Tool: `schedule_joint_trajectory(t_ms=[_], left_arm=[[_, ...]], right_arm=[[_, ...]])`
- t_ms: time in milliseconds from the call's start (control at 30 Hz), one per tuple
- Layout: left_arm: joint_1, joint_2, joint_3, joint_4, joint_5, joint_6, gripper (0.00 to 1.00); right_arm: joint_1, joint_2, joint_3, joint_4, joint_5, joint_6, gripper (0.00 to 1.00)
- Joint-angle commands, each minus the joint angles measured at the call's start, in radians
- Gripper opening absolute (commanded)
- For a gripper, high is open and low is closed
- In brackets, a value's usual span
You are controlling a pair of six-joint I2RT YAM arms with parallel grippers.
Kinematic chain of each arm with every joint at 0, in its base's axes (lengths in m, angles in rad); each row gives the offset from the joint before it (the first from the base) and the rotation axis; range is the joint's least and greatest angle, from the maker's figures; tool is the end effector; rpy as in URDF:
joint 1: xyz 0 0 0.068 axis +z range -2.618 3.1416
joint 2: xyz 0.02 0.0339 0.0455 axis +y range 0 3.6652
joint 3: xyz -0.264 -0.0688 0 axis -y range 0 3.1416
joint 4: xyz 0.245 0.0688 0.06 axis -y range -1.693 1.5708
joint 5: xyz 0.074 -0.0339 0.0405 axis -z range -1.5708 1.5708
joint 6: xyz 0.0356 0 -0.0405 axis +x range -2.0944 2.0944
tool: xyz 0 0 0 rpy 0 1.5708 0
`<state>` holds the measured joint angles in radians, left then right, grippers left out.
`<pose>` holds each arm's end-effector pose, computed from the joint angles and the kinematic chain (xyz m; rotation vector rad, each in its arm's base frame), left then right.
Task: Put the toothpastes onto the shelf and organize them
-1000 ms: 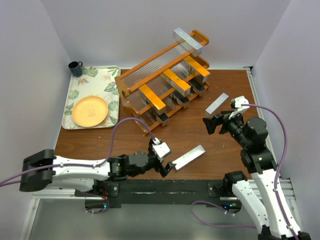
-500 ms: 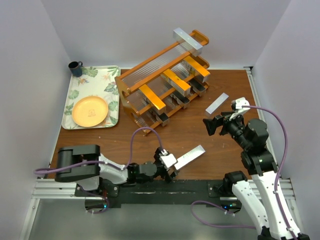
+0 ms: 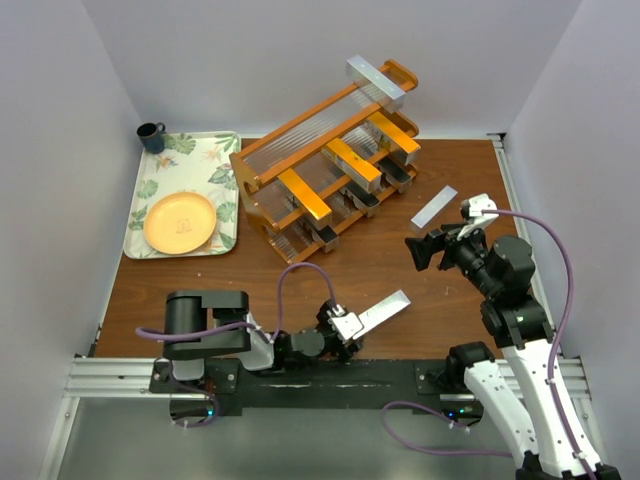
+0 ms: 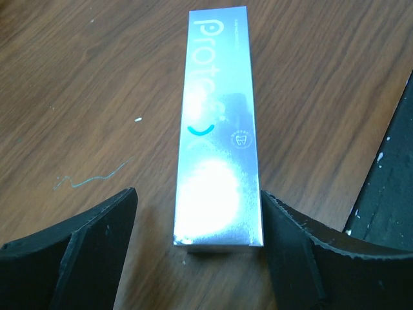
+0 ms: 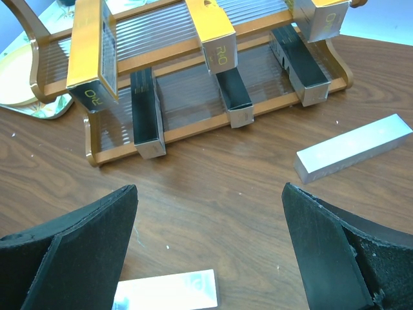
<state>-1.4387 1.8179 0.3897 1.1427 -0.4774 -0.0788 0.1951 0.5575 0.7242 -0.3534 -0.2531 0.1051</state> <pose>0.0531 -0.2755 0.1057 0.8957 1.6406 -0.6225 0.1299 0.0348 0.3329 -0.2649 1.7523 0.4401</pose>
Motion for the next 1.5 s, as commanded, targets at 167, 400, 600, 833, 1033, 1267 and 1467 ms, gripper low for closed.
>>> schedule_joint_trajectory(t_ms=[167, 400, 600, 833, 1033, 1267, 1467], left_arm=[[-0.006, 0.122, 0.055, 0.239, -0.010, 0.060, 0.77], [-0.006, 0.144, 0.049, 0.301, -0.001, 0.073, 0.55], [-0.006, 0.060, 0.011, 0.284, -0.023, 0.050, 0.25], [0.007, -0.189, 0.005, -0.009, 0.017, -0.019, 0.18], [0.150, -0.457, 0.005, -0.351, 0.254, -0.193, 0.17], [0.323, -0.719, 0.069, -0.721, 0.503, -0.230, 0.17], [0.441, -0.853, 0.139, -0.951, 0.697, -0.283, 0.16]], right_arm=[[-0.005, 0.015, -0.006, 0.004, -0.017, -0.004, 0.98], [-0.005, 0.013, -0.005, -0.001, -0.017, -0.005, 0.98], [-0.005, 0.018, -0.003, -0.004, -0.025, -0.005, 0.98], [-0.003, 0.035, 0.003, -0.009, -0.060, -0.018, 0.98], [-0.005, 0.045, 0.000, 0.005, -0.107, -0.028, 0.98], [-0.006, 0.051, -0.014, 0.044, -0.178, -0.041, 0.98], [0.000, 0.061, -0.019, 0.080, -0.276, -0.050, 0.98]])
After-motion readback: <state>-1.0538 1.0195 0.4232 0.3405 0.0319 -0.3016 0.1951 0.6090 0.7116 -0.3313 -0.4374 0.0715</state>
